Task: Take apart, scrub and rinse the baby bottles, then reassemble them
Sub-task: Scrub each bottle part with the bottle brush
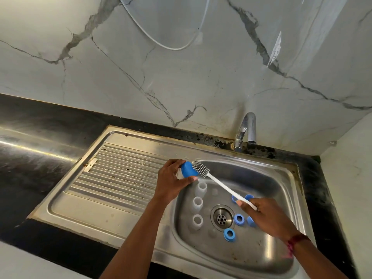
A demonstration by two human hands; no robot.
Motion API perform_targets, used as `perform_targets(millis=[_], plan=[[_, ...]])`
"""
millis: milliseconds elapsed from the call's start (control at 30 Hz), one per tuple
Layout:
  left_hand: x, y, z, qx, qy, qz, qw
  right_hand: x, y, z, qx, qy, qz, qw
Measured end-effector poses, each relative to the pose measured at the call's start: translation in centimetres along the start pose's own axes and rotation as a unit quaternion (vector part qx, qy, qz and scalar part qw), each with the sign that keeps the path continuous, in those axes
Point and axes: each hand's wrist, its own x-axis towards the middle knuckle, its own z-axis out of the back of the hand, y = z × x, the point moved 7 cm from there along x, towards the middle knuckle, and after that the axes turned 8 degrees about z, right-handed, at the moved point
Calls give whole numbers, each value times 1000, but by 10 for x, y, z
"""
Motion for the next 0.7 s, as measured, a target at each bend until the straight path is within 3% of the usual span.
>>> perform_targets(millis=[267,433,700], plan=[[-2,-15,-10,22,23,-50,998,15,19,4,-2,-14,26,1000],[3,-9,11,-29,-36,2,999,10,14,7,-3,-11,30,999],[7,-13,1,70,2,-54,996,9,9,5,-17,-8,19,1000]])
